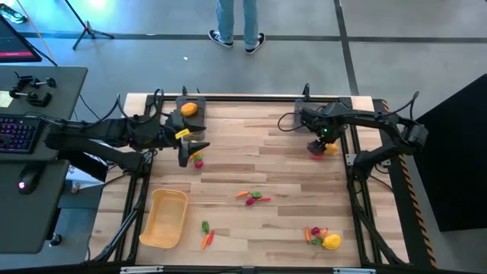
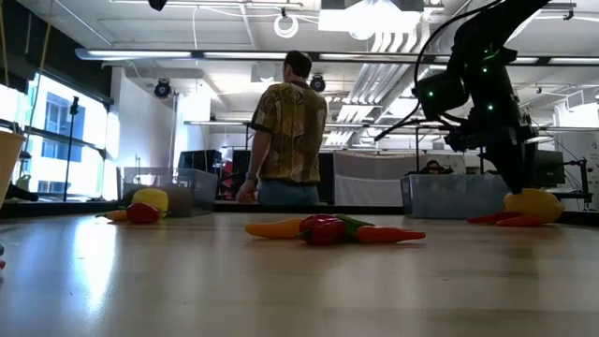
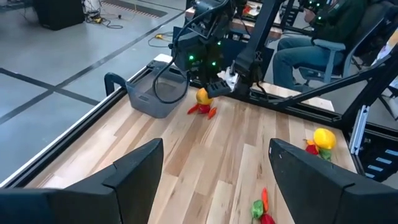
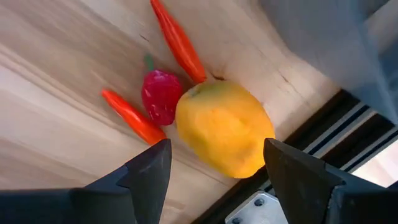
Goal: Sort produce into baskets
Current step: Put the top right yellow lemon into the left black bin
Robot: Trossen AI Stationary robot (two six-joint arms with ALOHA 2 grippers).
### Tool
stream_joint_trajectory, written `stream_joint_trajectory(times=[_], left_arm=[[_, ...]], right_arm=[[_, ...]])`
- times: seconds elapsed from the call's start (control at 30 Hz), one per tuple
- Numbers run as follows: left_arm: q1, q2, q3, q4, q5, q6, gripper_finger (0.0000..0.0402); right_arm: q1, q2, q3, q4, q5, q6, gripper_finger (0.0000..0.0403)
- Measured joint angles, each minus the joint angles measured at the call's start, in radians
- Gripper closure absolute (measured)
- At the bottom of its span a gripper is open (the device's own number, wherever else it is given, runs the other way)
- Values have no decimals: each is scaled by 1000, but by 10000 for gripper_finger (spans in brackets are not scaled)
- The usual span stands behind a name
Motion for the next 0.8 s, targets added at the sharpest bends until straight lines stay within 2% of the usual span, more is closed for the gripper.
stream_joint_trajectory(times=[0.3, 0.43, 0.6, 0.8], left_arm=[[0, 11, 0, 0, -16, -3, 123], [0, 11, 0, 1, -30, -21, 123], [0, 11, 0, 12, -34, -33, 123], [0, 11, 0, 108, -33, -52, 123]], right_arm=[[0, -1, -106, 30, 41, -15, 158], [0, -1, -110, 40, 42, -2, 158], [0, -1, -112, 73, 26, 83, 158], [0, -2, -142, 111, 46, 203, 157]])
